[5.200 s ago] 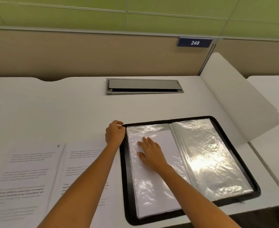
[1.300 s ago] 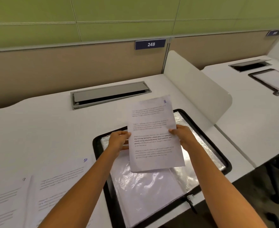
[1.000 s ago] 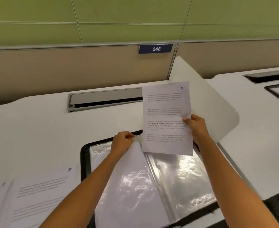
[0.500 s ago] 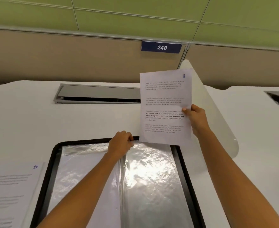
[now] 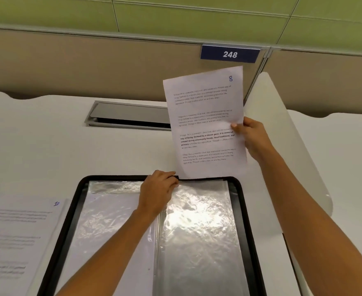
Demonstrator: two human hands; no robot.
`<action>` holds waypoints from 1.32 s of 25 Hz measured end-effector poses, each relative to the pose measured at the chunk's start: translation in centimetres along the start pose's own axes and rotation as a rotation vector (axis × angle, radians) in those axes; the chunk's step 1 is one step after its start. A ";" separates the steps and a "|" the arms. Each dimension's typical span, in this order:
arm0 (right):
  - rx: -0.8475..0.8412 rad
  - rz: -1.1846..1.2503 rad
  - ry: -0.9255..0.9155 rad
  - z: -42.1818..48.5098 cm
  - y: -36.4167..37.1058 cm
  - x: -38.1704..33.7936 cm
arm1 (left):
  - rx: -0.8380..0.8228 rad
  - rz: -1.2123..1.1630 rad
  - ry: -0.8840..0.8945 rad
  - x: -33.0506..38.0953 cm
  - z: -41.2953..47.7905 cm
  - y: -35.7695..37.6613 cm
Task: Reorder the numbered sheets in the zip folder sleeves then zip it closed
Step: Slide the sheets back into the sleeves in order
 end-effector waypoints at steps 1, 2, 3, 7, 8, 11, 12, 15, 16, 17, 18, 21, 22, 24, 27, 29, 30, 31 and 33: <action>-0.030 -0.003 0.013 0.3 0.7 0.1 | 0.030 -0.021 0.001 0.0 -0.5 -0.4; -0.055 -0.009 0.022 0.5 1.4 0.2 | 0.043 -0.043 -0.007 -0.1 -0.9 -0.5; -0.074 -0.020 0.029 0.7 1.9 0.4 | 0.053 -0.054 -0.014 -0.3 -1.3 -0.6; -0.095 -0.075 0.037 1.5 3.0 1.5 | 0.072 -0.072 -0.014 -0.2 -1.9 -0.9; -0.100 -0.092 0.033 1.7 3.2 1.8 | 0.071 -0.076 -0.012 -0.2 -1.9 -0.9; -0.101 -0.144 0.009 2.2 3.5 2.6 | 0.067 -0.092 -0.017 -0.3 -1.9 -0.7; -0.098 -0.158 -0.004 2.3 3.6 2.8 | 0.065 -0.095 -0.017 -0.4 -1.9 -0.7; -0.083 -0.185 -0.045 2.9 3.7 2.9 | 0.065 -0.099 -0.016 -0.6 -2.1 -0.7; -0.083 -0.190 -0.054 3.1 3.8 2.9 | 0.068 -0.103 -0.018 -0.7 -2.1 -0.7; -0.085 -0.192 -0.060 3.3 3.9 2.8 | 0.070 -0.107 -0.022 -0.7 -2.2 -0.7; -0.090 -0.193 -0.061 3.5 4.1 2.9 | 0.070 -0.111 -0.025 -0.8 -2.2 -0.6; -0.123 -0.187 -0.048 3.5 5.2 3.2 | 0.070 -0.114 -0.026 -0.7 -2.1 -0.4; -0.134 -0.185 -0.039 3.3 5.6 3.4 | 0.068 -0.114 -0.030 -0.7 -1.9 -0.3; -0.151 -0.183 -0.018 2.7 6.6 4.3 | 0.064 -0.100 -0.030 -0.5 -1.6 0.0; -0.171 -0.142 0.038 1.8 7.5 6.2 | 0.034 -0.054 0.016 0.2 -0.9 1.0; -0.194 -0.122 0.093 1.4 7.7 7.4 | -0.012 -0.032 0.039 1.0 -0.4 2.0; -0.213 -0.120 0.120 1.2 7.8 7.9 | -0.038 -0.028 0.045 1.4 -0.2 2.5; -0.237 -0.120 0.149 1.0 7.8 8.2 | -0.061 -0.027 0.051 2.0 0.1 3.1; -0.308 -0.150 0.207 0.5 8.0 8.7 | -0.091 -0.035 0.066 3.3 0.6 4.0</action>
Point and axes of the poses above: each hand's wrist, its own z-axis towards the middle knuckle, its own y-axis out of the palm, x = y × z, the point moved 9 cm from there along z, towards the middle knuckle, and after that the axes turned 2 degrees about -x, right-handed, at the moved point
